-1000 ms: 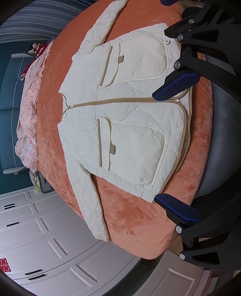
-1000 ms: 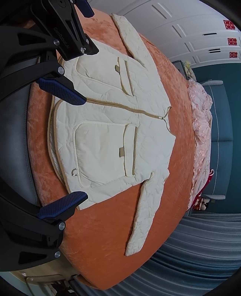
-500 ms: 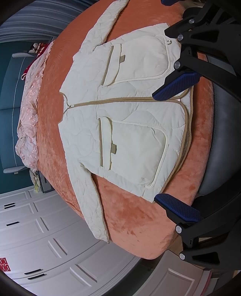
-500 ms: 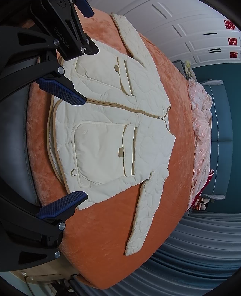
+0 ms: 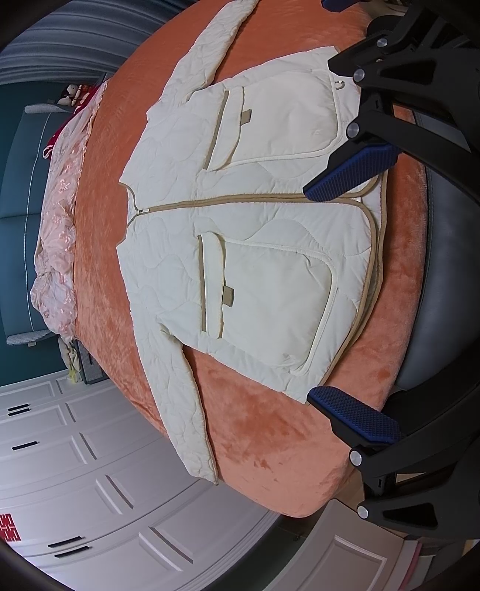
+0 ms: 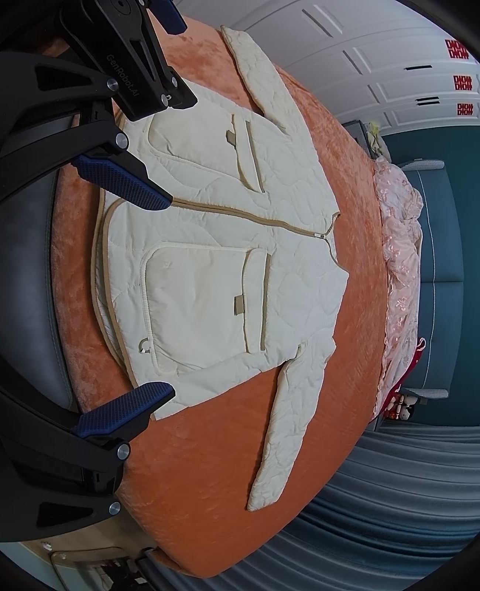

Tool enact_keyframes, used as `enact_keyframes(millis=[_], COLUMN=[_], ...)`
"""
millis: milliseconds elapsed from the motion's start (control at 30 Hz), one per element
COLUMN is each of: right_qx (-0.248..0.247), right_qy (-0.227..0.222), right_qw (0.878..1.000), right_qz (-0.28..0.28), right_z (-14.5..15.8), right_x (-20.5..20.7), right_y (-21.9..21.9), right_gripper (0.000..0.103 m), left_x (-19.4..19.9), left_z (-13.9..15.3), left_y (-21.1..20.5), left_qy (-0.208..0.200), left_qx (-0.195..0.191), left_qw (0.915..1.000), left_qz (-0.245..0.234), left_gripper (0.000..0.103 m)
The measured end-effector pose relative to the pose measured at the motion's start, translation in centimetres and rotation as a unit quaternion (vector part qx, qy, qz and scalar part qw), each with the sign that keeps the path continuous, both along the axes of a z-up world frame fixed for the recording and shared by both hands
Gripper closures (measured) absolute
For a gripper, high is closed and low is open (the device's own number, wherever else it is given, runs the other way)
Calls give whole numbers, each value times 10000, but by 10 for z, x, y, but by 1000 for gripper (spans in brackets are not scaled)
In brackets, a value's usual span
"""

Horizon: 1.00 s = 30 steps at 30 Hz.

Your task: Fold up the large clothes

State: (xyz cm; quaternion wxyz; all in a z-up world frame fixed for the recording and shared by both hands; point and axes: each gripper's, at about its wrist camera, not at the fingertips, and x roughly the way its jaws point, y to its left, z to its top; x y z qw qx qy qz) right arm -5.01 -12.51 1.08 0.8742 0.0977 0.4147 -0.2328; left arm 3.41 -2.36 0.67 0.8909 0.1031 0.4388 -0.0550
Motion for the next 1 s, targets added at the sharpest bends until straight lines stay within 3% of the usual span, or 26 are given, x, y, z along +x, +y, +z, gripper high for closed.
enact_keyframes(millis=[800, 1000], right_qx=[44, 284], right_qy=[72, 54], right_qw=[10000, 9994], right_qz=[4, 165], right_z=[-4, -16], right_x=[5, 11], right_y=[2, -12], right_gripper=[11, 11], left_x=[1, 8], left_z=[1, -7], left_y=[2, -2], left_qy=[12, 54], left_qx=[5, -11], left_qw=[10000, 10000], left_qz=[15, -23], left_gripper=[5, 5])
